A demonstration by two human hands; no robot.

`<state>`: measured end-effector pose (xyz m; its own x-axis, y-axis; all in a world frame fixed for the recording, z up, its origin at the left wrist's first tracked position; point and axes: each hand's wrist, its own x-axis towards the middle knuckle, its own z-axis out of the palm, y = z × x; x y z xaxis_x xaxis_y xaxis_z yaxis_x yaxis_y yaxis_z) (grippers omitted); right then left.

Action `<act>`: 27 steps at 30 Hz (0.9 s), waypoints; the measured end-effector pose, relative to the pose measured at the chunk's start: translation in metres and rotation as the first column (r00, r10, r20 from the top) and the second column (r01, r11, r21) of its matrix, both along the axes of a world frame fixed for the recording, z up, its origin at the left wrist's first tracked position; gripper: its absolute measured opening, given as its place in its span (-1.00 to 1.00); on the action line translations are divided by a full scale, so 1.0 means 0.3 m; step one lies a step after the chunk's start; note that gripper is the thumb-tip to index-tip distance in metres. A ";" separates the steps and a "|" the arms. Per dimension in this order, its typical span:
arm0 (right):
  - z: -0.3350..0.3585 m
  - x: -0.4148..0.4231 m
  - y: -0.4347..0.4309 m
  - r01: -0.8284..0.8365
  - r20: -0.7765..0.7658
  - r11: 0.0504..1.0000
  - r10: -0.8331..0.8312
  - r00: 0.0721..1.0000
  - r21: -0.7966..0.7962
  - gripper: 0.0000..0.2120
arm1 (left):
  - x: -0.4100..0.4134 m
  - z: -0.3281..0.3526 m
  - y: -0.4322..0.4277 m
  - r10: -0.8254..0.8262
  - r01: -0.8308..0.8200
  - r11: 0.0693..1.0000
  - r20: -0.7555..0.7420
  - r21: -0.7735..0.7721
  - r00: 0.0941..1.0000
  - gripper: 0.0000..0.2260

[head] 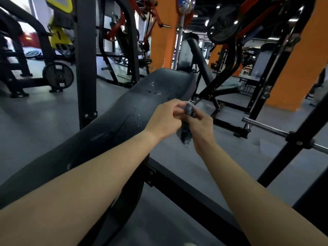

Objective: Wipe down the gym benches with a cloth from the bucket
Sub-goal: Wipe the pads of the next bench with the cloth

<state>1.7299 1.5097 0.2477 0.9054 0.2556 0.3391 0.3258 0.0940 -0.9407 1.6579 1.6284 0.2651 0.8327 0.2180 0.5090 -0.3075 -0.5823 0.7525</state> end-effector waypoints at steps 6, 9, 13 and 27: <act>0.131 0.209 0.077 0.280 0.309 0.952 -0.230 0.923 -0.126 -0.72 | 0.121 0.040 0.138 0.393 -0.410 0.844 0.122 0.347 0.911 -0.82; 0.206 0.259 0.116 0.346 0.548 0.915 -0.184 0.816 -0.208 -0.85 | 0.137 0.069 0.180 0.480 -0.437 0.755 0.044 0.488 0.876 -0.72; 0.223 0.307 0.150 0.412 0.747 0.822 0.025 0.664 -0.394 -0.78 | 0.124 0.081 0.188 0.514 -0.428 0.643 0.057 0.635 0.856 -0.59; 0.194 0.480 0.151 0.429 0.756 0.635 0.437 0.488 -0.643 -0.69 | 0.128 0.060 0.198 0.537 -0.425 0.592 0.059 0.685 0.842 -0.43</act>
<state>1.8740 1.5549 0.3059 0.2931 0.7737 0.5617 0.9147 -0.3979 0.0707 1.6964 1.6879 0.2831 0.7777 0.2696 0.5679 0.2392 -0.9623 0.1292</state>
